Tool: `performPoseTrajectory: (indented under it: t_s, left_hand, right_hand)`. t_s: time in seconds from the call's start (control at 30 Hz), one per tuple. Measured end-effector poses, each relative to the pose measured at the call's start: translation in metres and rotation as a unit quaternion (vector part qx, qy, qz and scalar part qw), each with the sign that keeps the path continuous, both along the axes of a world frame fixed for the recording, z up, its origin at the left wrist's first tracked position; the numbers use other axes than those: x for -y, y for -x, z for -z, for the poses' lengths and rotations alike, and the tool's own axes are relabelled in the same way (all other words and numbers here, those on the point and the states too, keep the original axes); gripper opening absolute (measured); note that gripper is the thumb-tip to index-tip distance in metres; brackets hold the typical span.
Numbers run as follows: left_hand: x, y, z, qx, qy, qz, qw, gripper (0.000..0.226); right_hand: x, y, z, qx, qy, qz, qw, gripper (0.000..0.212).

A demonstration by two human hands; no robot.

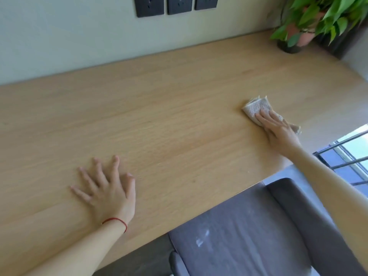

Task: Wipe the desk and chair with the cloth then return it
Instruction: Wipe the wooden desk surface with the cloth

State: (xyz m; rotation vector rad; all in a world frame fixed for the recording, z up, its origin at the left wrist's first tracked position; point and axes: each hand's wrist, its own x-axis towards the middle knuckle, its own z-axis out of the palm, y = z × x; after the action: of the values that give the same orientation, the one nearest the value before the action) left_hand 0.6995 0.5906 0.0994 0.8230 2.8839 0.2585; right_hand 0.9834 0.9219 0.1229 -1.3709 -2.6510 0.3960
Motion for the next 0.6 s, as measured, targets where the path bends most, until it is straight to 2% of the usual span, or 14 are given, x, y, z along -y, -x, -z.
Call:
performPoseTrajectory:
  t_s: [0.13, 0.27, 0.43, 0.6]
  left_hand:
    - [0.0, -0.001, -0.002, -0.001, -0.008, 0.003, 1.0, 0.064]
    - [0.0, -0.001, -0.002, 0.013, -0.01, 0.001, 1.0, 0.057]
    - [0.0, -0.001, -0.003, 0.017, -0.036, -0.003, 0.999, 0.051]
    - [0.001, -0.002, -0.005, 0.017, -0.042, -0.008, 0.999, 0.063]
  right_hand:
    - [0.088, 0.003, 0.012, -0.044, -0.002, 0.049, 0.998, 0.055]
    - [0.176, 0.049, 0.01, -0.049, 0.002, 0.021, 0.999, 0.067]
    - [0.274, 0.122, 0.007, -0.083, 0.025, -0.162, 0.983, 0.054]
    - [0.246, 0.101, 0.001, -0.056, 0.094, -0.275, 0.955, 0.049]
